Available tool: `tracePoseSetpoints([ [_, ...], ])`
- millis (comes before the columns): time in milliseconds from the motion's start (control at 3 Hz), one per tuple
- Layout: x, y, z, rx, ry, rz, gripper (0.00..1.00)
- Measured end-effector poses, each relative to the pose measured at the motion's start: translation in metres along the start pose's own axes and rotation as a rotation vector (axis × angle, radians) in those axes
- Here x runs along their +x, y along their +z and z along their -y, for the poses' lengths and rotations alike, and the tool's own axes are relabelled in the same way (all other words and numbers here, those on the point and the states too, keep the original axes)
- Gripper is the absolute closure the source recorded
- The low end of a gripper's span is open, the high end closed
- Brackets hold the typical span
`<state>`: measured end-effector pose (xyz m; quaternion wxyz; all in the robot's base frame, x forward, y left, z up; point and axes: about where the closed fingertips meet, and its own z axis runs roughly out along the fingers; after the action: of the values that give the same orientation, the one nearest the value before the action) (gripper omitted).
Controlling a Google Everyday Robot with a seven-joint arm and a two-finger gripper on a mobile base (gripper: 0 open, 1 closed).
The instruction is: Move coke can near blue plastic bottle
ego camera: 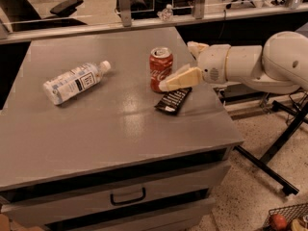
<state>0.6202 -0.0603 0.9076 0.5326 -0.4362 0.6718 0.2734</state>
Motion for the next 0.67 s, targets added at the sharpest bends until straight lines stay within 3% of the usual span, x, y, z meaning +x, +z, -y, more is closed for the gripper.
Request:
tracePoseSetpoints([
  [333,-0.004,0.018,-0.001,-0.032,-0.015,0.017,0.00],
  [667,-0.005,0.034,-0.003,-0.067,-0.024,0.020,0.16],
])
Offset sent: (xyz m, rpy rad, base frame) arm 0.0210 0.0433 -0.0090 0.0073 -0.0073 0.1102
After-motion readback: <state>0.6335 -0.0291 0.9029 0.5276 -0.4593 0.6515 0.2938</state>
